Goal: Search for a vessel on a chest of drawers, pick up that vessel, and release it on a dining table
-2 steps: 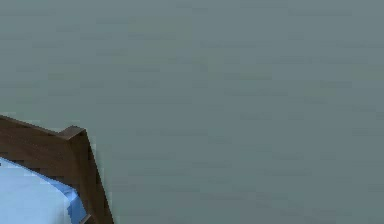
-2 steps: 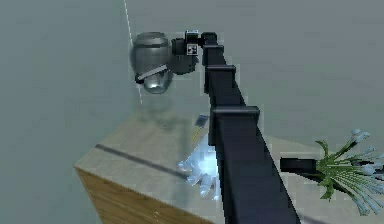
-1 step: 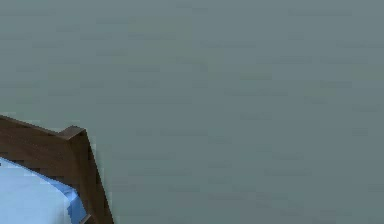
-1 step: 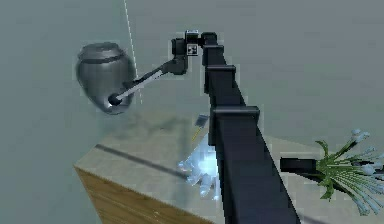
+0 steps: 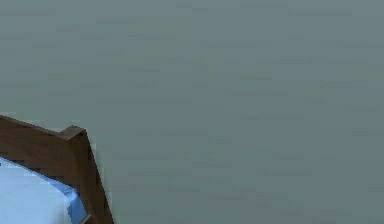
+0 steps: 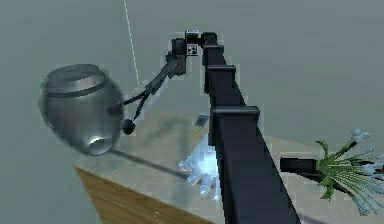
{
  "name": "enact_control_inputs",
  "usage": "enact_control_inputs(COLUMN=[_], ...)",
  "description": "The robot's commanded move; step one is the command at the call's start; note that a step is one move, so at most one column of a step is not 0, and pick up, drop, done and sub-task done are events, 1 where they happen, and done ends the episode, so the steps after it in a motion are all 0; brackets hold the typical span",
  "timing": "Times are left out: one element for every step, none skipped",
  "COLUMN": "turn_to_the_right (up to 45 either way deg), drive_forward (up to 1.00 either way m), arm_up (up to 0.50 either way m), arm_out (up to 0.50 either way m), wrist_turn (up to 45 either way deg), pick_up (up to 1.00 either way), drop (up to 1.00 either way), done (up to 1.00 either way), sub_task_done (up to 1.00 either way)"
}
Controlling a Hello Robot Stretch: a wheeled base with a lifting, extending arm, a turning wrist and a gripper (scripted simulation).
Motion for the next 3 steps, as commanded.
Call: enact_control_inputs(turn_to_the_right=[0.0,-45.0,-45.0], drive_forward=[0.0,0.0,0.0], arm_up=[0.0,0.0,0.0], arm_out=[-0.46,0.0,0.0], wrist_turn=[0.0,0.0,0.0], pick_up=[0.0,0.0,0.0], drop=[0.0,0.0,0.0], done=[0.0,0.0,0.0], sub_task_done=[0.0,0.0,0.0])
